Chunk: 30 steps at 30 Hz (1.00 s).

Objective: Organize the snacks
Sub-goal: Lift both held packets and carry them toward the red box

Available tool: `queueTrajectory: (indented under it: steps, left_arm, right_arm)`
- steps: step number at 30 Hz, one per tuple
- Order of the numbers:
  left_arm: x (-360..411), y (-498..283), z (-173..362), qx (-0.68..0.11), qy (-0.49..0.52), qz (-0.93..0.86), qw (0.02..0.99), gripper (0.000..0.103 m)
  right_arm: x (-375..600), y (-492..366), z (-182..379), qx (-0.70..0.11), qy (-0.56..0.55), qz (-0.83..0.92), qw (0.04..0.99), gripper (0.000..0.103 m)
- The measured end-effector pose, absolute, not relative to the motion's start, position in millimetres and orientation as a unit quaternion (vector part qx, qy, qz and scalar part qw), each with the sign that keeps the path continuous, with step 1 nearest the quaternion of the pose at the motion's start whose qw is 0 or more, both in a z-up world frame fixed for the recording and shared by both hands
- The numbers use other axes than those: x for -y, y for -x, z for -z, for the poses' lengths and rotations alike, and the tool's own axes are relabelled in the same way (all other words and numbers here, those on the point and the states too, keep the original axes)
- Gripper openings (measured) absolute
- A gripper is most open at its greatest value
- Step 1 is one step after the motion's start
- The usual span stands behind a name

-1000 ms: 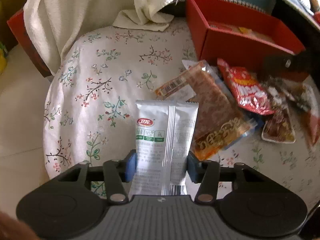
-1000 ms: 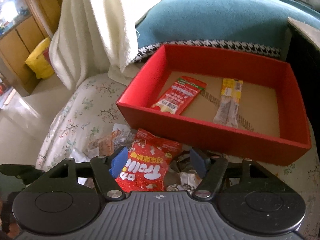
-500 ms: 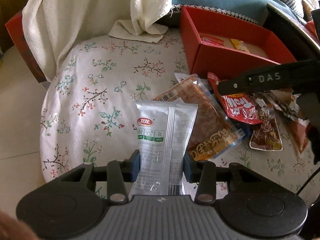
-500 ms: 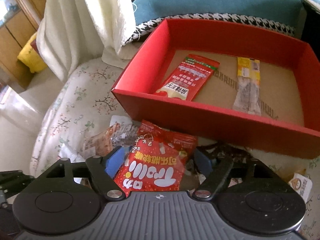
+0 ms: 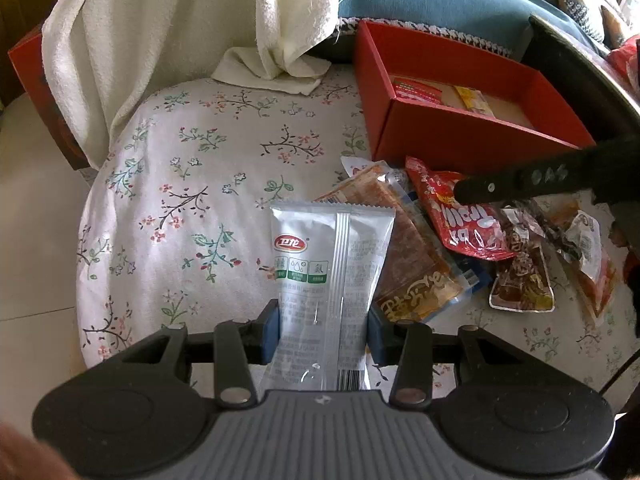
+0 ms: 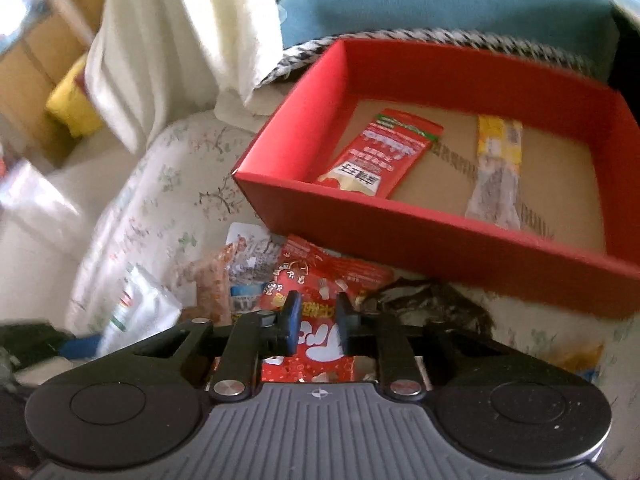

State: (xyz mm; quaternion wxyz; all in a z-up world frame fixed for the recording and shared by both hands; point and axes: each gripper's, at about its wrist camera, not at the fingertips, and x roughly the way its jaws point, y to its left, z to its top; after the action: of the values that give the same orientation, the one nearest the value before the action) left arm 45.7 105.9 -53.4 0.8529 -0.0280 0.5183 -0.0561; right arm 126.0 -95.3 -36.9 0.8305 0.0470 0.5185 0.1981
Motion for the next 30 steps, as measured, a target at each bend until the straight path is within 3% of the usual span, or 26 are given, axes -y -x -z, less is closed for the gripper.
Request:
queueTrajectory:
  steps: [1,3,6,16,22,27,30]
  left_arm:
    - [-106.1,-46.1,53.3,-0.519,0.03,0.056,0.852,0.036]
    - [-106.4,-46.0,52.0,-0.52,0.036,0.057,0.851,0.037]
    - [-108.1,-46.6,50.9,-0.522,0.044,0.06,0.85,0.037]
    - [-112.5,-44.2,44.9,-0.517,0.061,0.073,0.851,0.037]
    - [-108.7,-45.2,43.8,-0.518,0.06,0.084,0.849,0.037]
    - [-108.7,-46.5,46.2,-0.523,0.059,0.082,0.846,0.037]
    - [-110.2,-46.4,45.9,-0.524,0.061,0.082,0.845,0.037]
  right_arm:
    - [98.5,-126.8,35.3,-0.52,-0.059,-0.196,0.829,0.038]
    - [100.8,-128.9,35.2,-0.536,-0.08,-0.197,0.817,0.055]
    - [97.8,-130.7,38.9,-0.548,-0.108,-0.197,0.806,0.067]
    - [90.5,-137.0,38.3,-0.564,-0.079,-0.176,0.803,0.083]
    - [88.4,-134.6,44.9,-0.567,-0.069,-0.175,0.802,0.082]
    - [72.3,-133.2,52.8,-0.56,-0.051,-0.176,0.808,0.097]
    - [71.7,-127.9,46.5,-0.56,-0.04,-0.174,0.809,0.091]
